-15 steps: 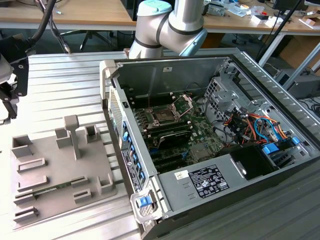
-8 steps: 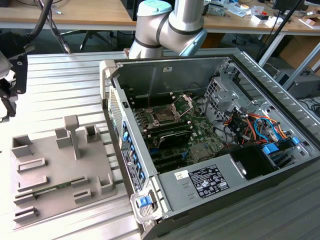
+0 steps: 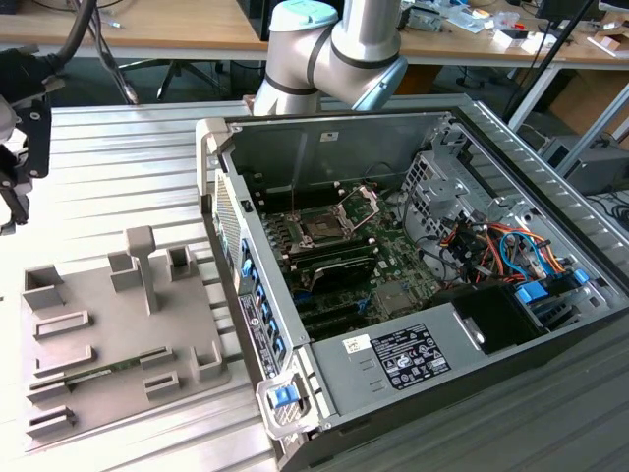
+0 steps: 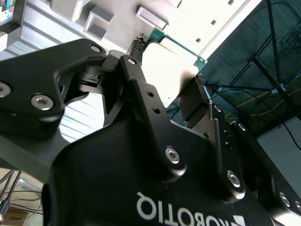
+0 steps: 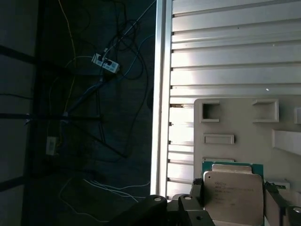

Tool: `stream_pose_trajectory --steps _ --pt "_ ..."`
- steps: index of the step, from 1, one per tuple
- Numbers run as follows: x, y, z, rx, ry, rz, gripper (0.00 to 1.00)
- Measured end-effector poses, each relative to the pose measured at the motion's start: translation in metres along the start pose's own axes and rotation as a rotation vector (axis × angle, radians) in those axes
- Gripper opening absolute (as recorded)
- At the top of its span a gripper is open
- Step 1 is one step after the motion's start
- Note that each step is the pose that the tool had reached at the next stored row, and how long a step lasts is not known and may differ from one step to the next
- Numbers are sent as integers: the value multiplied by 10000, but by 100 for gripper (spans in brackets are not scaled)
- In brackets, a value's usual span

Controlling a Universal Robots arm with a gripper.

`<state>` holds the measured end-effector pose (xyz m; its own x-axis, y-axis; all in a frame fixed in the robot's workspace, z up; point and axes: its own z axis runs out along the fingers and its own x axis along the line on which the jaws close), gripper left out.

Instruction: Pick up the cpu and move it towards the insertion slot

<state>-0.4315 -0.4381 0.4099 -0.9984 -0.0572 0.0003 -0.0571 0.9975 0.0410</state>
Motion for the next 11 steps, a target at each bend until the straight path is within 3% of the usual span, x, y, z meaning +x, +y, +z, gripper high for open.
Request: stream_pose_trajectory --steps 10,11 --pt "-2 2 -34 1 3 1 55" --pt "-40 -1 -32 0 0 0 55"
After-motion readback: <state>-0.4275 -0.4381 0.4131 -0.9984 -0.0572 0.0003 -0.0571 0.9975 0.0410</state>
